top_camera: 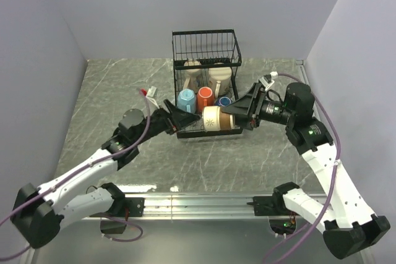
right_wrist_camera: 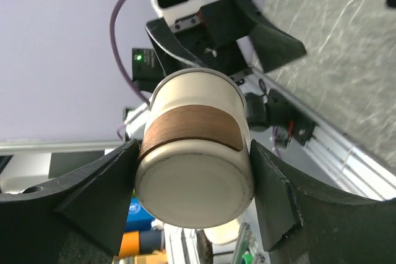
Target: Load the cups into the dish rack
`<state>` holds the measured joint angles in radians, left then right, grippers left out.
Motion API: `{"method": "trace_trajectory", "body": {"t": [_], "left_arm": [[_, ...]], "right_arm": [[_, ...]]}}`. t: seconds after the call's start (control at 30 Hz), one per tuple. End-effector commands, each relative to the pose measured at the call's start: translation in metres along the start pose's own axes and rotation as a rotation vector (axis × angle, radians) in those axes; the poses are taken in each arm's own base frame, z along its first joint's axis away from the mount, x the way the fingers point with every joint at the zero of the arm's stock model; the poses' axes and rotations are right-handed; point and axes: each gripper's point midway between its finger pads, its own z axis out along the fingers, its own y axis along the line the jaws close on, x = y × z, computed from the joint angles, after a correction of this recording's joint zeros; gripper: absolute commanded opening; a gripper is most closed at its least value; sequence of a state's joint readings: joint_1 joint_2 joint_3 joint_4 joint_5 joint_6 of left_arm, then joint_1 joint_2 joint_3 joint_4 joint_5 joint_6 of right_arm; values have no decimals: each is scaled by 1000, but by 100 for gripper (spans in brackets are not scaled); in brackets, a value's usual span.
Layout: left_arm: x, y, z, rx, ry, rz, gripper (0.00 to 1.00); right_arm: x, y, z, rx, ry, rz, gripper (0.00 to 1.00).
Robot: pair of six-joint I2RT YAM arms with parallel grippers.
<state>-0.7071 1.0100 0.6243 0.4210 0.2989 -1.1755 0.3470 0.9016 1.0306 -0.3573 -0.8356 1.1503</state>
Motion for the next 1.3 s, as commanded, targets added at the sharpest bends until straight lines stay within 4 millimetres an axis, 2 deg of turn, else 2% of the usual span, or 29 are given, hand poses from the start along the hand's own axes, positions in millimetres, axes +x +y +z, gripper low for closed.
{"method": "trace_trajectory", "body": {"t": [0.0, 0.03, 0.07, 0.1, 0.13, 0.17, 0.2, 0.23, 0.3, 0.33, 0.37, 0.4, 0.43, 0.53, 0.67, 0.83, 0.97, 1.13, 1.23, 1.27], "left_arm": [[-11, 59, -33, -311, -13, 113, 85], [-19, 71, -42, -364, -36, 129, 86], [-15, 85, -54, -435, -21, 122, 86], [-24, 87, -62, -467, -64, 139, 86], [-28, 95, -71, -517, -75, 149, 86], [-29, 101, -81, -572, -86, 158, 85], [-29, 106, -86, -603, -85, 164, 85], [-30, 110, -91, -634, -85, 174, 85], [-27, 119, -99, -694, -63, 184, 85], [-26, 121, -100, -709, -50, 186, 84], [-26, 119, -102, -719, -42, 185, 84], [-24, 122, -104, -736, -28, 186, 84], [-28, 125, -107, -762, -44, 200, 83], [-28, 125, -111, -787, -31, 211, 83], [-27, 123, -115, -799, -5, 231, 83], [-24, 123, -123, -813, 21, 260, 82], [-22, 126, -129, -833, 37, 275, 82], [-18, 131, -129, -833, 58, 287, 82], [-18, 132, -126, -832, 72, 294, 82], [-18, 135, -125, -837, 79, 294, 82]], "right_arm": [[-12, 6, -10, -6, 2, -69, 0], [-18, 7, -11, 8, -11, -79, 0], [-24, -9, -9, 80, -12, -32, 0], [-30, -18, -8, 135, -24, -91, 0], [-45, -14, -10, 189, -84, -138, 0], [-48, -36, -7, 293, -64, -128, 0], [-55, -41, -7, 339, -77, -137, 0], [-73, -47, -4, 410, -131, -160, 0], [-73, -57, -1, 521, -123, -213, 0], [-84, -57, 6, 566, -138, -239, 0], [-91, -68, 6, 656, -167, -258, 0], [-85, -69, 17, 684, -141, -296, 0], [-89, -65, 22, 703, -153, -321, 0], [-89, -97, 54, 855, -118, -347, 0], [-97, -131, 79, 969, -140, -338, 0], [-111, -163, 99, 1063, -162, -338, 0], [-113, -183, 107, 1132, -141, -348, 0], [-105, -211, 118, 1153, -106, -334, 0], [-100, -218, 124, 1150, -91, -331, 0], [-99, -219, 126, 1151, -85, -335, 5]]}}
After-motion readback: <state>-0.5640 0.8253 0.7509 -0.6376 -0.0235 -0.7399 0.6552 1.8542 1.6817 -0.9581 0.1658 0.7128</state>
